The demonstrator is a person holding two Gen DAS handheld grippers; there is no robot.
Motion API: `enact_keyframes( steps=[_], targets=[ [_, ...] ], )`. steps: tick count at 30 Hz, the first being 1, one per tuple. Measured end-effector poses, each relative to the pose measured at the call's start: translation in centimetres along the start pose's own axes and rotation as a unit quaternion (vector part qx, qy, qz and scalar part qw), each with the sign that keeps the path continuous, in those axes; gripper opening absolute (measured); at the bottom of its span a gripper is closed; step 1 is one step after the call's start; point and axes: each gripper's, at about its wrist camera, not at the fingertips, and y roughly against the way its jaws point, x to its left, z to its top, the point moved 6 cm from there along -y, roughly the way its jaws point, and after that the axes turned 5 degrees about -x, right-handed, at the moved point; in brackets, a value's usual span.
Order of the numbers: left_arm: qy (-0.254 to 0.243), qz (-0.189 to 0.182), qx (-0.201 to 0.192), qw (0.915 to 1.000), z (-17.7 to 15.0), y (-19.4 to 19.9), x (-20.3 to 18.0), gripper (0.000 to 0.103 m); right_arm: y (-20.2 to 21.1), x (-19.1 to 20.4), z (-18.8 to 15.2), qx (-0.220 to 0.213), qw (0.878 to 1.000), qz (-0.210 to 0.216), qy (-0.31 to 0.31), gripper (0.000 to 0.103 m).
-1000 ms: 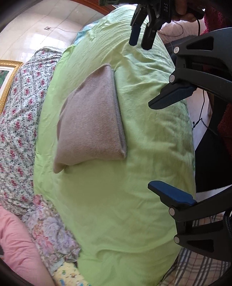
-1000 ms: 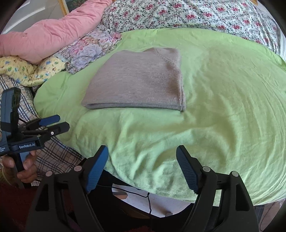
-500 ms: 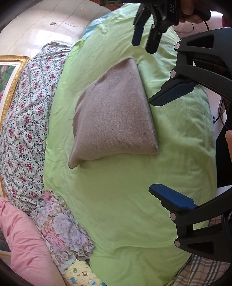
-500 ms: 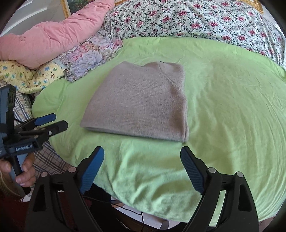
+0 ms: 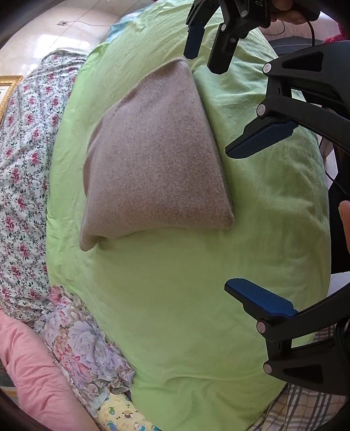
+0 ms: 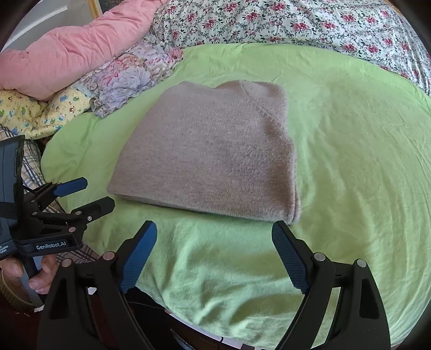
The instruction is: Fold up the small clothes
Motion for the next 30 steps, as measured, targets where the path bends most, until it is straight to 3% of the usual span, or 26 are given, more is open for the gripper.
enact_keyframes(
  steps=[30],
  targets=[
    [-0.007, 0.026, 0.0, 0.9996, 2.3, -0.7, 0.0, 0.096, -1.0, -0.5, 2.8, -0.006, 1.0, 0.004, -0.006, 0.088]
  ],
)
